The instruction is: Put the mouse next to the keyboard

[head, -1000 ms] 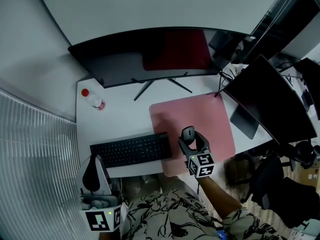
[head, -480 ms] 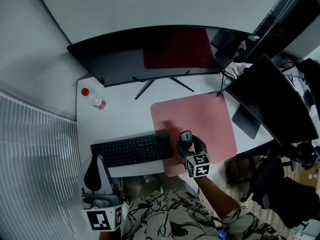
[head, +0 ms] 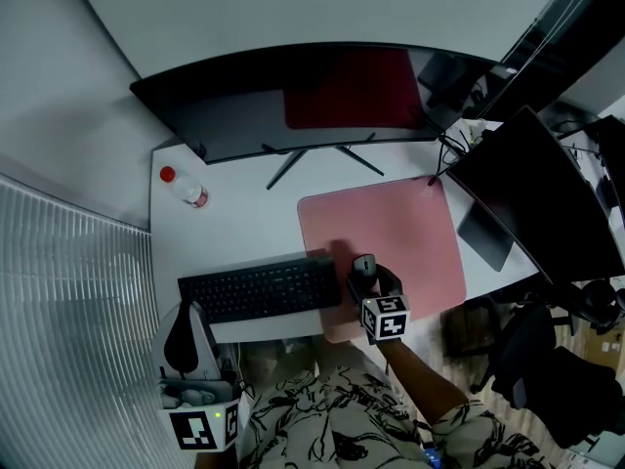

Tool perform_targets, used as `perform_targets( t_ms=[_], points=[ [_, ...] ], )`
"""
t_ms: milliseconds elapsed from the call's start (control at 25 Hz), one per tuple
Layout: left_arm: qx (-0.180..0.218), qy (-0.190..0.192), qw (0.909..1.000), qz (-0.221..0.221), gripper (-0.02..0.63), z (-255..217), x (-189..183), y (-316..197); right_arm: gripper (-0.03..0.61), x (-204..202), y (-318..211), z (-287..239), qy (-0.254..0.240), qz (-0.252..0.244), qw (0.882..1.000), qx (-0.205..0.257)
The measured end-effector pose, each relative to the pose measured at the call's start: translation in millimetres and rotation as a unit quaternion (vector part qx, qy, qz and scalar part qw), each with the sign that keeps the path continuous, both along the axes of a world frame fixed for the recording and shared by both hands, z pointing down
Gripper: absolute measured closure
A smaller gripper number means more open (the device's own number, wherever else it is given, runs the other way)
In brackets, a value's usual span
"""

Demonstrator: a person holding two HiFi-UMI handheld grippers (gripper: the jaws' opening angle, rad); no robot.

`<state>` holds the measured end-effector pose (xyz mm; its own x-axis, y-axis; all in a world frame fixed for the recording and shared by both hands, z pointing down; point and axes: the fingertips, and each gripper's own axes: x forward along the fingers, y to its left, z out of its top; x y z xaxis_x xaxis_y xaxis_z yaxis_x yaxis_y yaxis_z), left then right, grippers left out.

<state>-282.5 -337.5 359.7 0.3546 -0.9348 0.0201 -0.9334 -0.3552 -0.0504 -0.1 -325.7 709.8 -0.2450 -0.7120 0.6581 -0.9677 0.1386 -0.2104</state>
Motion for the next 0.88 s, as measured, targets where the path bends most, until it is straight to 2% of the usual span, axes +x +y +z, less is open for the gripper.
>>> perform_targets(
  t_ms=[520, 880],
  points=[
    [-0.007, -0.004, 0.9999, -0.010, 0.612, 2.4, -5.5, -1.3, 0.275, -1.3, -5.4, 12.9, 0.013, -0.003, 1.000, -0.015],
    [-0.012, 0.001, 0.9999, -0.001, 0.612, 3.2, 5.9, -3.6, 0.276, -0.6, -11.1, 17.3, 0.023, 0.002, 0.999, -0.023]
  ],
)
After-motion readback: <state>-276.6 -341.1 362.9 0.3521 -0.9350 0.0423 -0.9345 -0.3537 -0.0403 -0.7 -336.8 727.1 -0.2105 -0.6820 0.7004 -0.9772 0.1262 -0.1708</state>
